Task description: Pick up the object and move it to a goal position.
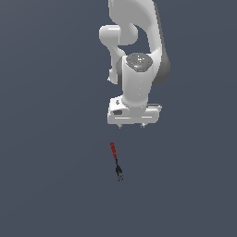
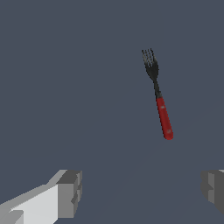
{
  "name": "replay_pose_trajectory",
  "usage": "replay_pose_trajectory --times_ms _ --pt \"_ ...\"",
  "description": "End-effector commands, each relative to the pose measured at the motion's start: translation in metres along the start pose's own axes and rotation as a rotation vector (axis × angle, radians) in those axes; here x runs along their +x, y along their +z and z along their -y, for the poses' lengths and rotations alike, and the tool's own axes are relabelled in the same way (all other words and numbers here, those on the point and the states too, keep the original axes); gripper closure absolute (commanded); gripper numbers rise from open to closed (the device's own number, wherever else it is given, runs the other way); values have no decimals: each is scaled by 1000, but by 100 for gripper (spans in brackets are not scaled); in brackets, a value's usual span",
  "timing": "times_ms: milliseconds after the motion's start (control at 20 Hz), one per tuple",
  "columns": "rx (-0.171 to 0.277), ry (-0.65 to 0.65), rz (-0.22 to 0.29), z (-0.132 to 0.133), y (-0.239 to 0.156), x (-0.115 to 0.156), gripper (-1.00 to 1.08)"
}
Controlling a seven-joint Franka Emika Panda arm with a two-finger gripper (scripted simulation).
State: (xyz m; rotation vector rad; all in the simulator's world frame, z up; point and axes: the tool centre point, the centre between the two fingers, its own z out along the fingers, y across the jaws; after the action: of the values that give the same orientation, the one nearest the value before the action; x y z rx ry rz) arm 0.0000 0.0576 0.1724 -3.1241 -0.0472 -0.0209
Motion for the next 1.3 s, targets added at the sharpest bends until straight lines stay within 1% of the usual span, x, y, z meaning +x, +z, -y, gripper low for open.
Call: replay_pose_trajectory --times_ms 0,250,550,950,1250 --pt "0 1 1 -1 1 0 -92" --pt "-2 -15 1 -6 7 8 -92" --pt "-6 -55 4 -17 25 26 -92" --pt "-12 -140 9 -44 67 60 -92" --pt "-14 -191 13 -63 96 77 -92"
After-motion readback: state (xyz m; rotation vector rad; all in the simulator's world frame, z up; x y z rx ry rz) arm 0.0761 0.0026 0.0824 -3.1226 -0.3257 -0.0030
